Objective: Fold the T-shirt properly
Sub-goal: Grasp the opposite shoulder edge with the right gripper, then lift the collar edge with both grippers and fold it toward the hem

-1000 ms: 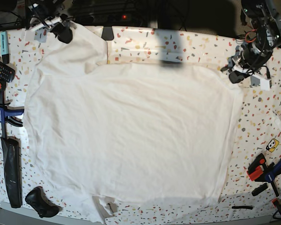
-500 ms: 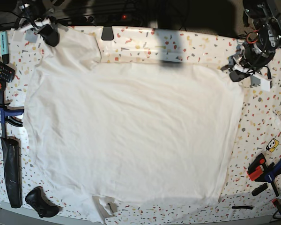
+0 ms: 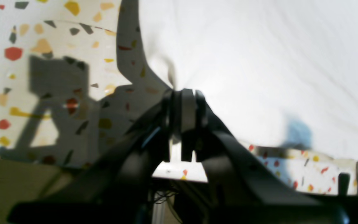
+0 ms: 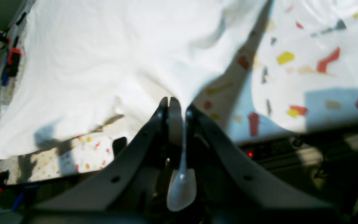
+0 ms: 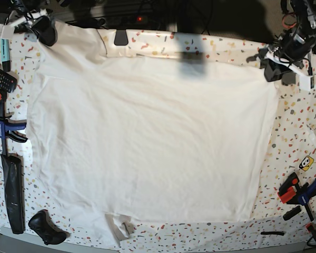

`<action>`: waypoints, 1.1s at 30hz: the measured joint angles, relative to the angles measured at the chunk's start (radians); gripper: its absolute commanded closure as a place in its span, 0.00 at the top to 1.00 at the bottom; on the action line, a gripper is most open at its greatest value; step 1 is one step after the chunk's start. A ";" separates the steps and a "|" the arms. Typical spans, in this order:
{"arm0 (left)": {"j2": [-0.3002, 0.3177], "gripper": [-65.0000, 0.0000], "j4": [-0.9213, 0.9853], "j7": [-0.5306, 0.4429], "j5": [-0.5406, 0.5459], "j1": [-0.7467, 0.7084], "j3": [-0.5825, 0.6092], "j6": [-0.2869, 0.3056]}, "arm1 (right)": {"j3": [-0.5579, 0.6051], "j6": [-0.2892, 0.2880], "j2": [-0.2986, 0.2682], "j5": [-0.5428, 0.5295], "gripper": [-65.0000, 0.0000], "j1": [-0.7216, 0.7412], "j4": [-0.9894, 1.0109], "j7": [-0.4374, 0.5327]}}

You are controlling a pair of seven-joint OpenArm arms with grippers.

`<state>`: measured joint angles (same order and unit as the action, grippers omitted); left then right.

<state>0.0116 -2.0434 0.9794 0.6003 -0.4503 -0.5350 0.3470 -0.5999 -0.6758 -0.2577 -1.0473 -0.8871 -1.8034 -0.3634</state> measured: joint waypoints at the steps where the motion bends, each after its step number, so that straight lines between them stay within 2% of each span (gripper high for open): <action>1: 0.000 0.00 -0.007 -0.006 0.000 -0.005 0.000 0.000 | 0.000 0.000 -0.001 -0.015 0.00 0.001 -0.009 0.003; 4: 0.000 0.00 -0.010 -0.033 0.000 -0.003 0.000 0.000 | 0.000 0.000 -0.002 -0.061 0.00 0.009 -0.023 0.007; 10: 0.000 0.00 -0.010 -0.037 -0.005 0.004 0.000 0.000 | -0.007 0.000 -0.002 -0.055 0.00 0.023 -0.023 0.006; 16: 0.000 0.00 -0.010 -0.036 -0.031 0.004 0.000 0.000 | -0.082 -0.002 -0.001 -0.055 0.00 0.055 -0.023 0.006; 19: 0.000 0.00 -0.010 -0.034 -0.034 0.002 0.000 0.000 | -0.132 -0.002 0.006 -0.094 0.00 0.050 -0.023 -0.052; 23: -0.001 0.00 -0.014 -0.018 -0.031 -0.018 0.000 -0.024 | -0.201 -0.003 0.043 -0.186 0.00 0.051 -0.023 -0.114; 26: 0.000 0.00 -0.041 -0.005 -0.030 -0.054 0.000 -0.025 | -0.225 -0.003 0.061 -0.187 0.00 0.050 -0.023 -0.129; 33: 0.000 0.00 -0.137 -0.026 -0.066 -0.095 0.000 -0.023 | -0.225 -0.003 0.061 -0.187 0.00 0.050 -0.023 -0.192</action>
<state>0.0116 -2.1807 0.9531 0.5339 -0.5453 -0.5350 0.3241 -0.8253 -0.6785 -0.1967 -1.2346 -0.8368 -1.8263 -0.5552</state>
